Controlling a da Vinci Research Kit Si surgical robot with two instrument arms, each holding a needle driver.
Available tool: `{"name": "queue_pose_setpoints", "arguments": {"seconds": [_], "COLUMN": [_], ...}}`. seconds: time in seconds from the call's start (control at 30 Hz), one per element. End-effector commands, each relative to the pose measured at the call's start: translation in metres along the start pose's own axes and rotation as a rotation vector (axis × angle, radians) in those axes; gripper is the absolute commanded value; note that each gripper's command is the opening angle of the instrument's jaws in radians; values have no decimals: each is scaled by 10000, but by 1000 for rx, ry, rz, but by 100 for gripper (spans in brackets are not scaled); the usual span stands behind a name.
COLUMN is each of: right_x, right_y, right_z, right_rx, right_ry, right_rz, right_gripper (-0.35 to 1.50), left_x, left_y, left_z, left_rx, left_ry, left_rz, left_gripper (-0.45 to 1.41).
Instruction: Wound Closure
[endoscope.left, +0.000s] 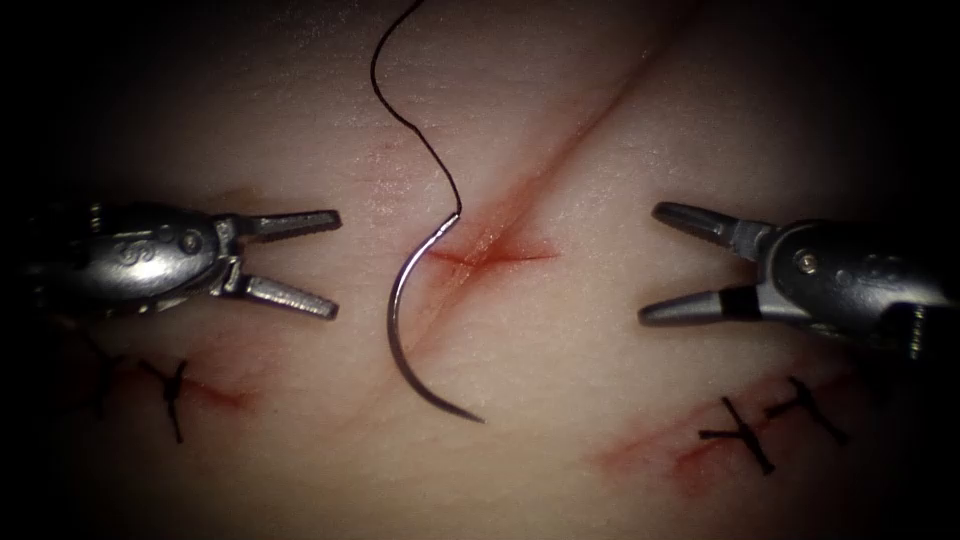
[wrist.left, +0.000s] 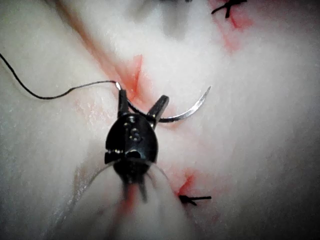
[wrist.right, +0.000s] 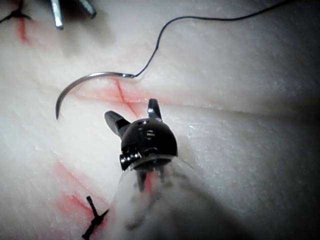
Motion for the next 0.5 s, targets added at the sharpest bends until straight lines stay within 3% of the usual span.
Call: {"name": "queue_pose_setpoints", "arguments": {"seconds": [0.03, 0.3, 0.5], "right_x": [-1, -3, -1], "right_y": [-7, -6, -7], "right_z": [8, 5, 5], "right_rx": [5, 3, 1], "right_ry": [-1, -1, -2], "right_rz": [0, 0, 2], "right_gripper": [111, 109, 108], "left_x": [-5, 1, 11], "left_y": [3, 11, 22], "left_z": [8, 15, 32], "left_rx": [0, 104, 279], "left_ry": [-1, -48, -119], "left_rz": [-5, -72, -205], "left_gripper": [64, 77, 80]}}
